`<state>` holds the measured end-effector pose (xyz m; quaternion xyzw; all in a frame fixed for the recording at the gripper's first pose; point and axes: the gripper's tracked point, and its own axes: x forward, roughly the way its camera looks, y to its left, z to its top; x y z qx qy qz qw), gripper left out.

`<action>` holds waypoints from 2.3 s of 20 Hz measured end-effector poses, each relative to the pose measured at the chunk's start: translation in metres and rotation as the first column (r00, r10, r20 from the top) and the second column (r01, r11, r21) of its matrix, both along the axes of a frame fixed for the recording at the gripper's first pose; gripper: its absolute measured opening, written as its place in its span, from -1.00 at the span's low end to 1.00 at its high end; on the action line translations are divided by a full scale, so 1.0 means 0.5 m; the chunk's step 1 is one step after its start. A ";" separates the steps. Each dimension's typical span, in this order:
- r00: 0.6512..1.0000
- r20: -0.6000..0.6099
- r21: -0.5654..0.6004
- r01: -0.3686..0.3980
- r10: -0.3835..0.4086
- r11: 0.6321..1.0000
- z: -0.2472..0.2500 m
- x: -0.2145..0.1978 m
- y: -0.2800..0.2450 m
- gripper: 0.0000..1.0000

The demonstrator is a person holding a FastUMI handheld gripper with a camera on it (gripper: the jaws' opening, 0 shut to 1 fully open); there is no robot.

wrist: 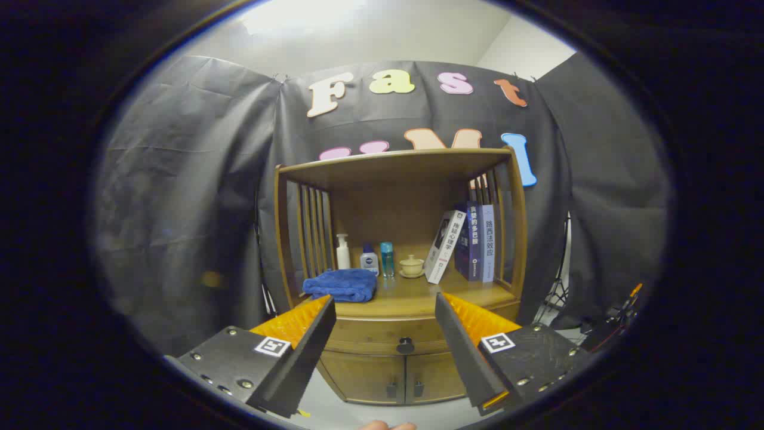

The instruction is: Pull open the drawer, take out the items inside it, and place them on the countertop above the cabinet.

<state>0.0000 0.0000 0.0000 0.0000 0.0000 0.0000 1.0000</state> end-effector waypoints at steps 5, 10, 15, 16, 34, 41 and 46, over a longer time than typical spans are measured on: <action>1.000 0.003 -0.001 -0.010 0.010 1.000 -0.005 0.003 0.004 1.00; 1.000 -0.004 0.007 -0.005 0.005 1.000 -0.015 0.009 0.000 1.00; 1.000 -0.008 -0.002 -0.015 0.015 1.000 -0.016 0.013 0.010 1.00; 1.000 -0.009 -0.003 -0.018 0.018 1.000 -0.017 0.013 0.013 1.00; 0.993 -0.080 -0.010 0.084 -0.084 0.996 -0.186 0.125 -0.062 1.00; 0.984 -0.163 0.011 0.071 -0.068 0.997 -0.312 0.225 -0.064 1.00; 0.969 -0.235 0.002 0.083 -0.080 0.997 -0.390 0.283 -0.084 1.00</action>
